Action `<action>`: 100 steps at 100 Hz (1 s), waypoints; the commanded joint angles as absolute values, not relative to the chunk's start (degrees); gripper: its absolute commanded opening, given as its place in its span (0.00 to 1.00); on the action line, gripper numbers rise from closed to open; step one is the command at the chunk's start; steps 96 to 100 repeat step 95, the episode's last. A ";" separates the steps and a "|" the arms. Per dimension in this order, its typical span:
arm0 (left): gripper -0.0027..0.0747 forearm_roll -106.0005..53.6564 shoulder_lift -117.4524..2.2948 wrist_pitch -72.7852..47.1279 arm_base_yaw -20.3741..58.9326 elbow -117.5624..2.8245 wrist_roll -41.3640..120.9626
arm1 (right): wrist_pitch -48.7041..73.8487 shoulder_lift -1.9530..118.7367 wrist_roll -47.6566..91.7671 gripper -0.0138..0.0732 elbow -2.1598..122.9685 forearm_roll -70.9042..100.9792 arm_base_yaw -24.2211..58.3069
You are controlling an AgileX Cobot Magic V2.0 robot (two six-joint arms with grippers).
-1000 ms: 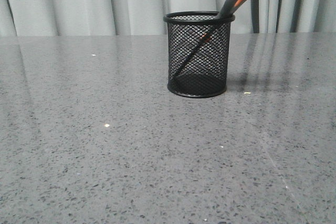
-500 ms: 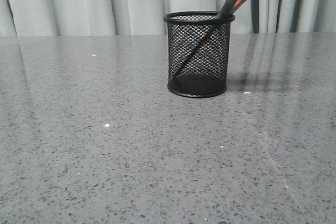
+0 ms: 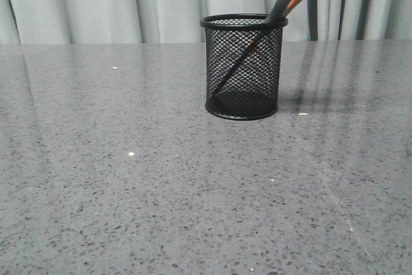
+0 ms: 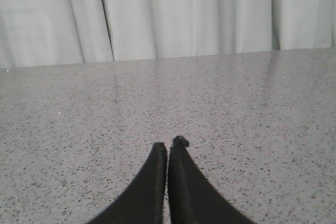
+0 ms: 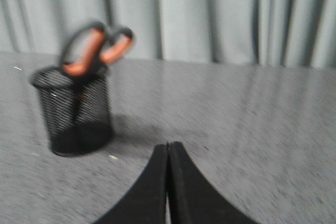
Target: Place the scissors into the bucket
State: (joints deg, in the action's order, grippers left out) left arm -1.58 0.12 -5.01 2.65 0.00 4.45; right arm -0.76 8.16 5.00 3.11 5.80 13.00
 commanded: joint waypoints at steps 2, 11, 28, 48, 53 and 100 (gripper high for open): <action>0.01 -2.15 1.68 -0.48 2.39 2.31 3.94 | -5.55 5.52 3.26 0.08 1.87 3.28 9.96; 0.01 -2.15 1.68 -0.48 2.39 2.31 3.94 | -4.46 0.88 3.26 0.08 -1.25 3.01 8.61; 0.01 -2.15 1.59 -0.52 2.39 2.31 3.94 | 5.43 -1.93 3.26 0.08 -1.17 1.08 6.59; 0.01 -2.15 1.59 -0.60 2.39 2.31 3.94 | 6.43 -1.93 3.26 0.08 -1.07 0.42 6.59; 0.01 -2.15 1.59 -0.60 2.39 2.31 3.94 | 6.45 -1.93 3.26 0.08 -1.07 0.42 6.59; 0.01 -2.15 1.59 -0.60 2.39 2.31 3.94 | 6.45 -1.93 3.26 0.08 -1.07 0.42 6.59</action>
